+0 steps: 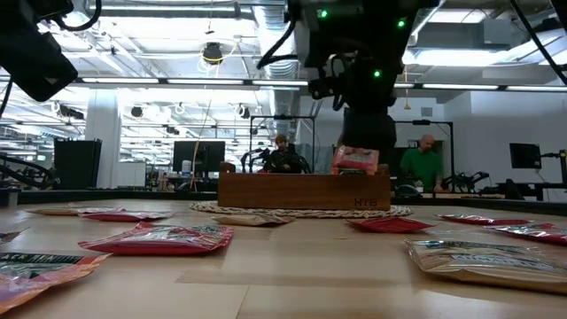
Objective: Pick & Place Tea
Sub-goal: Put the orange tea bag into the right section of the wooden organizer
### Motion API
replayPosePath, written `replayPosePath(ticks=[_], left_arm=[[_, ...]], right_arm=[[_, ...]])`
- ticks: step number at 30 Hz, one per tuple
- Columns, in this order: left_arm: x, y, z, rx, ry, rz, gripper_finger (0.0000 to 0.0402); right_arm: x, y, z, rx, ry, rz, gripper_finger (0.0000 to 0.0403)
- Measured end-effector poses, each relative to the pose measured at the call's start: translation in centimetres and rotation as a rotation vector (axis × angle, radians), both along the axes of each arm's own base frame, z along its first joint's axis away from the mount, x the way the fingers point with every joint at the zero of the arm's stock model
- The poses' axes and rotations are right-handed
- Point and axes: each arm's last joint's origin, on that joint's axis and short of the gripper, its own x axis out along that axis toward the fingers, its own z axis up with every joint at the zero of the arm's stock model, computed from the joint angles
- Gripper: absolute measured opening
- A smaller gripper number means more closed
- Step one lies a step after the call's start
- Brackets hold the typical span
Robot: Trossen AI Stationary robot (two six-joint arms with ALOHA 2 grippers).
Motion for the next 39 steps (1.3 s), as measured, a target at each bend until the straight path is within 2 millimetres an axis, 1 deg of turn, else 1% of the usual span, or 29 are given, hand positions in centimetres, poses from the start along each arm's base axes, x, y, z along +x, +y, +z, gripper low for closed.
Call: replayPosePath(ticks=[5, 18, 24, 34, 39], left_arm=[[0.0, 0.0, 0.0, 0.000, 0.000, 0.000, 0.0055], [0.0, 0.0, 0.0, 0.000, 0.000, 0.000, 0.0055], [0.0, 0.0, 0.0, 0.000, 0.000, 0.000, 0.0055], [0.0, 0.0, 0.0, -0.003, -0.003, 0.000, 0.0055], [0.0, 0.0, 0.0, -0.002, -0.003, 0.000, 0.0055]], right_arm=[[-0.3, -0.7, -0.7, -0.005, 0.026, -0.013, 0.0000], [-0.2, -0.4, -1.1, 0.001, 0.031, 0.029, 0.0000], [0.0, -0.4, -1.2, 0.001, 0.065, 0.069, 0.0000], [-0.2, 1.1, -1.2, 0.000, 0.074, 0.119, 0.0000], [-0.1, 1.1, -1.3, 0.001, 0.078, 0.118, 0.0000]])
